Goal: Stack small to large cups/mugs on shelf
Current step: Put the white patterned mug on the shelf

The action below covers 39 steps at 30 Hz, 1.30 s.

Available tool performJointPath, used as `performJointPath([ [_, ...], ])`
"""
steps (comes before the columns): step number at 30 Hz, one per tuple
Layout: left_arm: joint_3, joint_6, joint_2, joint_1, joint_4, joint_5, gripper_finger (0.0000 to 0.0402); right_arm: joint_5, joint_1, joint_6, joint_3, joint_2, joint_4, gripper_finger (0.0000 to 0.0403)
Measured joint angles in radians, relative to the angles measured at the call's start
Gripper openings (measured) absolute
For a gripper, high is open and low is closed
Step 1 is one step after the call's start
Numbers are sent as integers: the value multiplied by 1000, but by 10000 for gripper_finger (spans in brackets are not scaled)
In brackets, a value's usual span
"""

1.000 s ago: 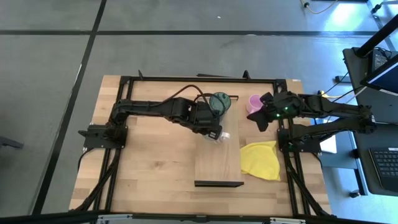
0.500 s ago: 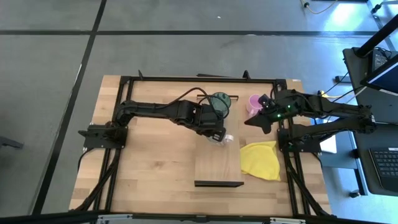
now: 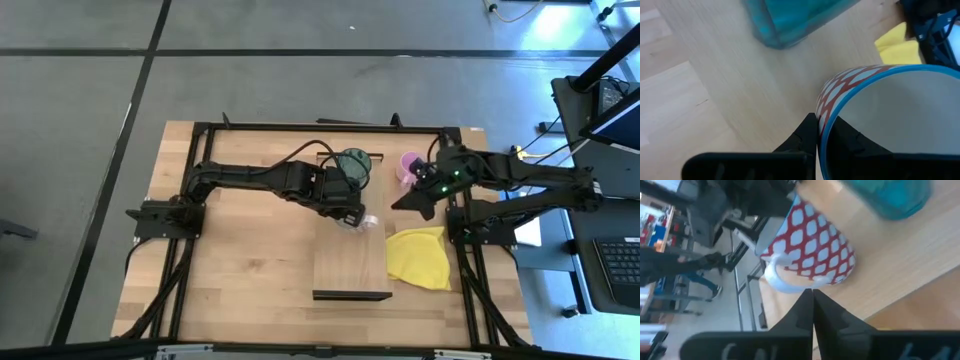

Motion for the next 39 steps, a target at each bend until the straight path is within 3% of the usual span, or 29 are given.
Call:
performJointPath([
  [12,-1,18,-6,0,-2,-7,18,0,93,7,0,101,78,2],
  [39,-1,30,-16,-3,-7,-16,33,35,103,-16,0,181,90,4],
])
